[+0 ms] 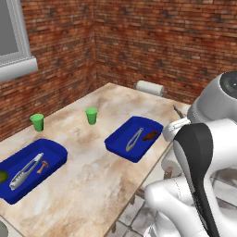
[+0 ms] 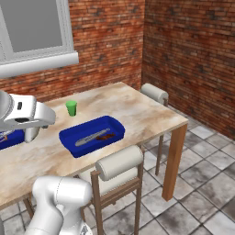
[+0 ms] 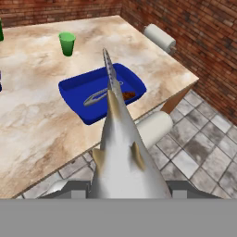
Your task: Gather the mushroom and lime from the fridge and place them on a tray on the dining counter. Then gather the chicken drumstick and fish from the fridge and place them on the other tray.
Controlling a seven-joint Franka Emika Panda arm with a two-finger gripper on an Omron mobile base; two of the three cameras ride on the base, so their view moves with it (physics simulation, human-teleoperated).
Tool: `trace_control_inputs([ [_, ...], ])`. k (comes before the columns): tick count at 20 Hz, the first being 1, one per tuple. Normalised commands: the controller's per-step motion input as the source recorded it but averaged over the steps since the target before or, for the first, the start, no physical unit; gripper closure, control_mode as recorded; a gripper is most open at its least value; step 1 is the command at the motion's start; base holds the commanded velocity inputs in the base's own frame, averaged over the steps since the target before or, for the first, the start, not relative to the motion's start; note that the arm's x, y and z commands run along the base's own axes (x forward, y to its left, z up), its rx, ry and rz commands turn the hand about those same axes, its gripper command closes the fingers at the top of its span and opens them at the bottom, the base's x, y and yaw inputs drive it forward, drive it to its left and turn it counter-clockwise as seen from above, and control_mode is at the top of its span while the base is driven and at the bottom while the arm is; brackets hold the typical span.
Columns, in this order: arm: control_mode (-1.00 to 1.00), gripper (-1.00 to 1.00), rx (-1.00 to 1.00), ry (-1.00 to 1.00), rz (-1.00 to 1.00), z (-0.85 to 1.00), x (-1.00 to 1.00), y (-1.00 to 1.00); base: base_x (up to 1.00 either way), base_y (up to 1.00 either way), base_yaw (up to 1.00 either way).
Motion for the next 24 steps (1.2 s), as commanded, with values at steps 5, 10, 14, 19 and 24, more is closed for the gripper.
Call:
trace_control_inputs([
  [5,1.0,1.0,0.0,0.0,0.0,0.0,0.0,0.0,0.53,0.57,0.02],
  [10,1.0,1.0,0.0,0.0,0.0,0.0,0.0,0.0,0.77,0.01,0.14],
  [14,1.0,1.0,0.0,0.0,0.0,0.0,0.0,0.0,0.13,0.0,0.05],
  [19,1.0,1.0,0.0,0.0,0.0,0.0,0.0,0.0,0.0,0.0,0.0],
  [24,1.0,1.0,0.0,0.0,0.0,0.0,0.0,0.0,0.0,-0.05,0.0],
])
